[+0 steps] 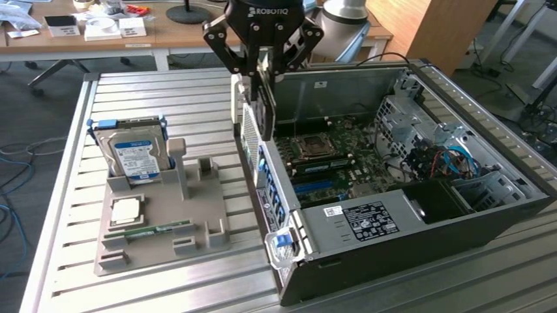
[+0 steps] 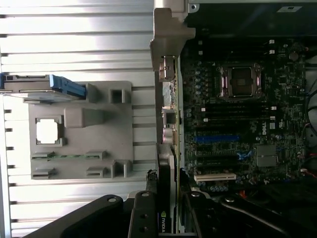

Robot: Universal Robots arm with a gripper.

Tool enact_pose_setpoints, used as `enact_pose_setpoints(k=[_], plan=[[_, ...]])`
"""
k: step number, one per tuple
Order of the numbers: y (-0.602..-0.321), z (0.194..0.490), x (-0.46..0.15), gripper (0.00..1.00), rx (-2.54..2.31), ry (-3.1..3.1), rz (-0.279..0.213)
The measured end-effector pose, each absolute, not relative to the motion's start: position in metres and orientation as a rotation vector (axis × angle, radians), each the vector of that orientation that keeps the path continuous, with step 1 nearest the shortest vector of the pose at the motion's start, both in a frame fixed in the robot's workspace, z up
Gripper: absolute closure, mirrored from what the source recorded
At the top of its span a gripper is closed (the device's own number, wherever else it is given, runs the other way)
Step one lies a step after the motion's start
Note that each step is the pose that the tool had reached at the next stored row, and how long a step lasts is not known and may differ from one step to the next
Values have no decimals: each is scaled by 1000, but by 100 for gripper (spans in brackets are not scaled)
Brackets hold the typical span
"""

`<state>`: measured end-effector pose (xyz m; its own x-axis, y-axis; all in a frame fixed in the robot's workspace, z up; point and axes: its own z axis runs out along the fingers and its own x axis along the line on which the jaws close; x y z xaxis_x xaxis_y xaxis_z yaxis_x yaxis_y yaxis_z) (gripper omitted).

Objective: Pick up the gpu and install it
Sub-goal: 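Pick up the gpu and move the gpu toward the slot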

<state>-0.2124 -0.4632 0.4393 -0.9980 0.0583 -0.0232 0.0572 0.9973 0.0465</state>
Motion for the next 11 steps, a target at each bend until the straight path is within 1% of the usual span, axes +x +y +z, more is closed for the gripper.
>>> enact_pose_setpoints(k=[11], plan=[[-463, 439, -189, 73, 90, 3115, 72]])
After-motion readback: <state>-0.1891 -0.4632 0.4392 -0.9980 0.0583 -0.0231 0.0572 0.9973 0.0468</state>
